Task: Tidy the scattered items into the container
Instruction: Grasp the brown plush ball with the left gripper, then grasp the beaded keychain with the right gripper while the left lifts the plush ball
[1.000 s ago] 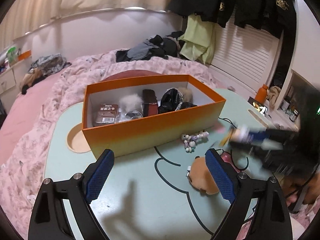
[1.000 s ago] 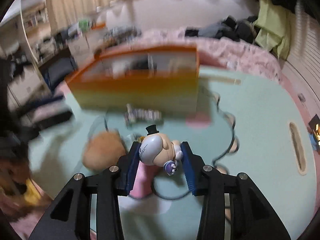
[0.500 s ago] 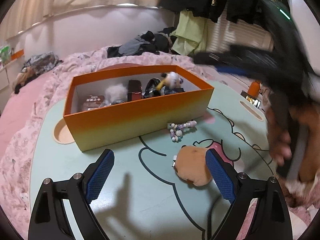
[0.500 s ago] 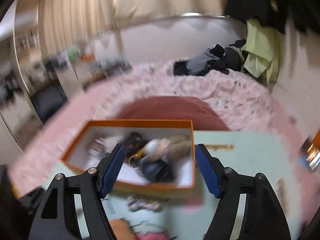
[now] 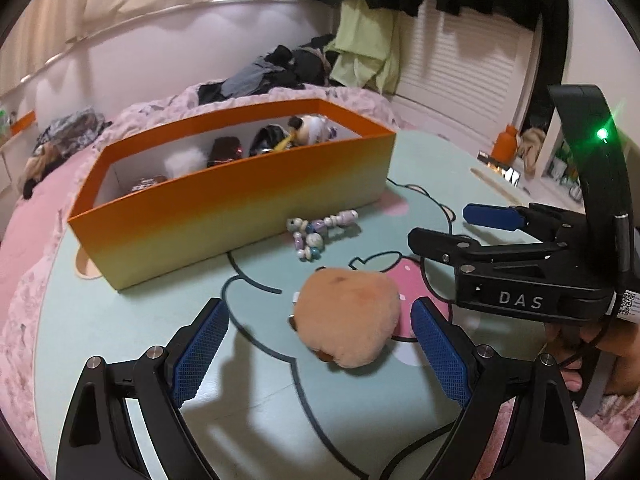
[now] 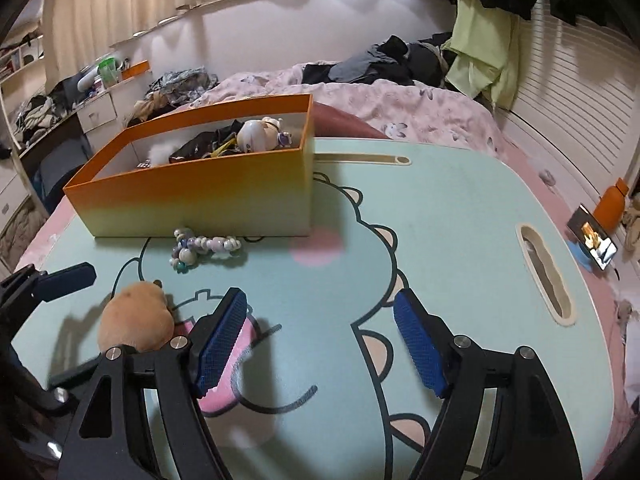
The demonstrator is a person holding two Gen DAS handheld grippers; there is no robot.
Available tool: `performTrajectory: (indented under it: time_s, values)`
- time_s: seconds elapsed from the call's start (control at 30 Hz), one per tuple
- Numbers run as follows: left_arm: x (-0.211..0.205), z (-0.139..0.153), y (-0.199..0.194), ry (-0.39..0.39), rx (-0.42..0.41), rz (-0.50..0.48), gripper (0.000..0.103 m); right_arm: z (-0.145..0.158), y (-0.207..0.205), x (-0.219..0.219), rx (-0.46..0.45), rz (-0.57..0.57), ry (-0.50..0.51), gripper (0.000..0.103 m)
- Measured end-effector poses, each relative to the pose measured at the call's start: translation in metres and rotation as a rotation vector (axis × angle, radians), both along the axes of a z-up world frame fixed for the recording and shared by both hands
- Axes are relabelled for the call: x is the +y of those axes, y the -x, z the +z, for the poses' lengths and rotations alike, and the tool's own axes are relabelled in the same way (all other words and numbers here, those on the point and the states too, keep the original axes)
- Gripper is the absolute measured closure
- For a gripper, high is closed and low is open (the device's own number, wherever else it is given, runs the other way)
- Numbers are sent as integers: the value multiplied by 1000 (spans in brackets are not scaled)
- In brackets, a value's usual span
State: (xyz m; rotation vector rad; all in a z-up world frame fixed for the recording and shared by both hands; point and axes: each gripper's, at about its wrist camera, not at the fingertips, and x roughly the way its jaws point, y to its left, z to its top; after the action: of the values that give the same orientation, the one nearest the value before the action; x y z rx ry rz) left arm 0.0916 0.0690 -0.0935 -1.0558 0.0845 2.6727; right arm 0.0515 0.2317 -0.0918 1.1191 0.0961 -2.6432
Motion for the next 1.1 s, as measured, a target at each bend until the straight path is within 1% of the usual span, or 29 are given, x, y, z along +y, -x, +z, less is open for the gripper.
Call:
performTrajectory:
  time_s: [0.07,0.1,0.23,0.27,0.37,0.43,0.47,0.53,0.6,0.7,0.8,0.93,1.0,1.1]
  values:
    - [3,-2,1,19,-6,9,11,-9,0,3,-33,-23,-24,17]
    - [4,-3,1,24,-10,13,11,-8,0,3,-31,-33,-39,16]
    - [4,-6,4,35,-31,13,11,-6,-1,2,-34,-25,-47,13]
    - [4,-7,5,32,-39,12,12,-6,-1,1,-35,-21,-49,12]
    - [3,-11,8,29,-53,8,29,-8,-2,-1,-37,-13,-56,10]
    - [4,-10,7,37,-35,10,43,-10,-1,0,-37,-11,-54,9]
    - [4,-10,6,40,-26,10,52,-10,-1,0,-37,-11,-53,9]
    - [4,-10,5,33,-20,0,54,-11,0,0,-38,-11,-52,9]
    - [1,-9,3,7,-13,-1,56,-11,0,-1,-37,-10,-52,9]
    - [-8,-5,0,-49,3,-3,56,-11,0,-1,-37,-10,-52,9]
    - [-14,-4,-3,-78,2,-9,56,-11,0,-1,-38,-11,-50,9]
    - [-23,-7,-3,-94,-40,-16,56,-11,0,-2,-39,-10,-46,9]
    - [-30,-5,-3,-94,-38,-2,56,-12,0,-2,-40,-11,-50,9]
    - [-43,6,-3,-96,-8,24,56,-11,1,-4,-45,-9,-57,9]
